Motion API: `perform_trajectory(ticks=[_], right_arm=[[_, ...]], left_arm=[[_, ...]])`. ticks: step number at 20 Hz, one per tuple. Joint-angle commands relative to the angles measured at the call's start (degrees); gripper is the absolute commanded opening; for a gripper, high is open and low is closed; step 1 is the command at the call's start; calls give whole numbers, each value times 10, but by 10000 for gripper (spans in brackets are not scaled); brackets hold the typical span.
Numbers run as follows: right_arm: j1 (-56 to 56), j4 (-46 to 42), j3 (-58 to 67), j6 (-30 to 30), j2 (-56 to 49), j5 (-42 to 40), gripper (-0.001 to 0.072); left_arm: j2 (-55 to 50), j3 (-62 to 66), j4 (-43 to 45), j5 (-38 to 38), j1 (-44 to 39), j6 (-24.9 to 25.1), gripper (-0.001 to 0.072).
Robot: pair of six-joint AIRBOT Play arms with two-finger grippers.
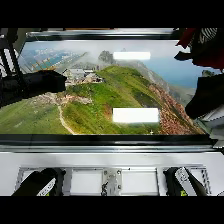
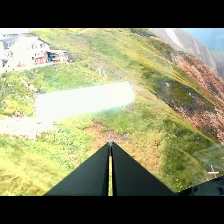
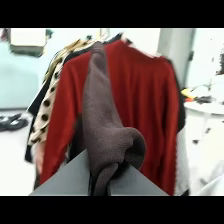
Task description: Fold the clothes and pants, and hang the long-sleeved shirts on hangers.
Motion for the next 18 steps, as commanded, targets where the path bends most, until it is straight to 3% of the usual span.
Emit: perform_trajectory(ticks=[1,11,18], right_arm=[[-2,-12,8,5,1,-28,13],[-2,-12,8,5,0,-38,13],[-2,-96,7,5,0,-23,16]], left_arm=[[-1,0,0,3,-1,0,13],[-1,0,0,2,-1,0,13],[-1,0,0,3,-1,0,13]])
